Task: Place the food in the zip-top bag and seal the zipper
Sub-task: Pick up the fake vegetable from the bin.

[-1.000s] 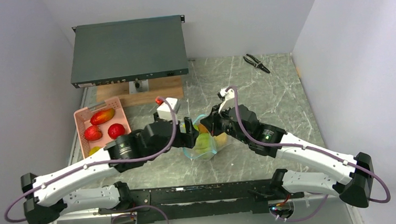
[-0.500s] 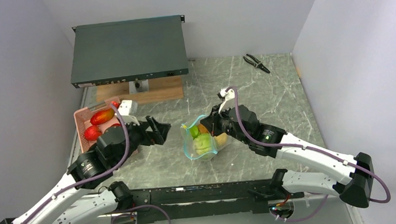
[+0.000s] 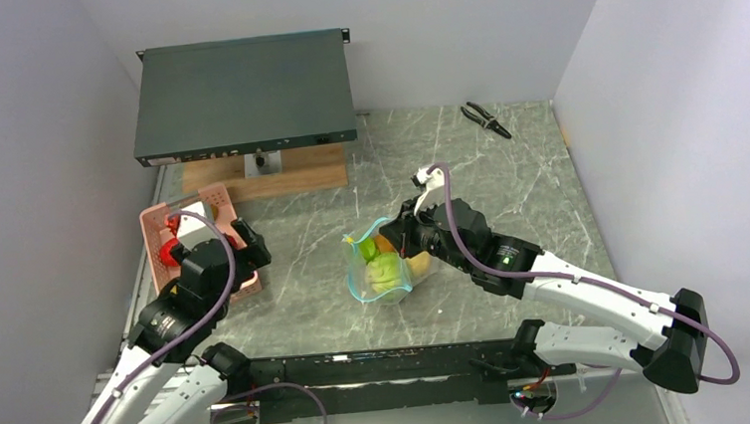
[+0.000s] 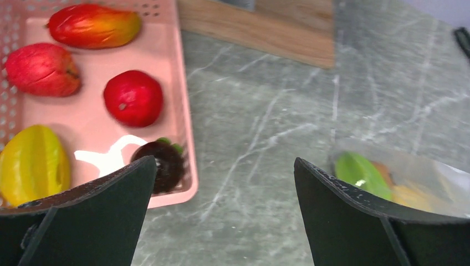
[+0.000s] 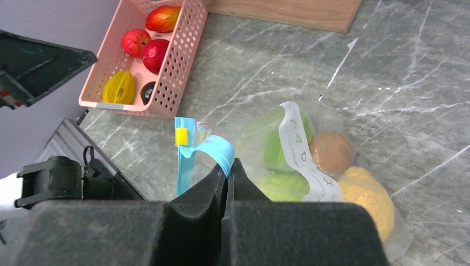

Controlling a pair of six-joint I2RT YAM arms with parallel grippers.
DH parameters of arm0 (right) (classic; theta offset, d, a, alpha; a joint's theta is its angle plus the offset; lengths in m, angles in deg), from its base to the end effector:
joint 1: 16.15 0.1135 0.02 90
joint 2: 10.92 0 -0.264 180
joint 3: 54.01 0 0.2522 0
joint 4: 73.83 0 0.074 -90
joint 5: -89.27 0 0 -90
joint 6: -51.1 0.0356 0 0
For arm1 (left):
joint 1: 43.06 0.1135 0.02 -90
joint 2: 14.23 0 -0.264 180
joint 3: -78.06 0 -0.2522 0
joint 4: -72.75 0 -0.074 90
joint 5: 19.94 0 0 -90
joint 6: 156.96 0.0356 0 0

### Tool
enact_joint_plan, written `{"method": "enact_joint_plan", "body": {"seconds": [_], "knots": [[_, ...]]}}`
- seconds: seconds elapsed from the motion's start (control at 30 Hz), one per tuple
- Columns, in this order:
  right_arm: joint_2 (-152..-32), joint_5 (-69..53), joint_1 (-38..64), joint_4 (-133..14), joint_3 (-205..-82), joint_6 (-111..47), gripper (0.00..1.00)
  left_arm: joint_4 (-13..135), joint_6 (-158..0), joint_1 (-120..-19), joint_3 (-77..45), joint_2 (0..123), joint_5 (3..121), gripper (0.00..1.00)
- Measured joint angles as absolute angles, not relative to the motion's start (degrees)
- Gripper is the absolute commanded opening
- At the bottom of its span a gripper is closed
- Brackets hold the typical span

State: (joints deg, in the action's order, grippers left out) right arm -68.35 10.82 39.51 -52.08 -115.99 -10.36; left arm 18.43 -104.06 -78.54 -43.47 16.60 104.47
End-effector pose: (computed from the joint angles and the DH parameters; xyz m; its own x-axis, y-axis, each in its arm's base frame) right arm 0.1375 0.1886 0.3238 -0.4815 0.1250 -0.8675 -0.5362 0.7409 0.4044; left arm 0.1005 -0.0469 0.3194 -0.3324 -0.3742 -0.8657 -0.1666 0.9268 -0.3366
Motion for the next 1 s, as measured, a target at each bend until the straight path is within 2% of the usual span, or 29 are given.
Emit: {"method": "enact_joint_plan", "body": {"seconds": [0.2, 0.4, 0.73, 1.0], "knots": [[-68.26, 10.82, 39.51, -51.97, -115.99, -10.39, 0.00, 17.49, -104.72, -67.75, -48.48, 16.23, 101.98, 1.00], [-67.76, 10.84, 39.51, -51.62, -115.99, -10.36, 0.00, 19.04, -103.36, -53.98, -49.46, 21.01, 94.94, 1.00], [-65.97, 10.95, 39.48, -50.29, -115.78, -10.39, 0.00, 29.80, -103.01, -27.71, -52.81, 32.51, 77.30, 1.00], [-65.99, 10.95, 39.48, -50.25, -115.67, -10.54, 0.00, 41.36, -111.17, -23.31, -61.57, 35.50, 71.60, 1.00]]}}
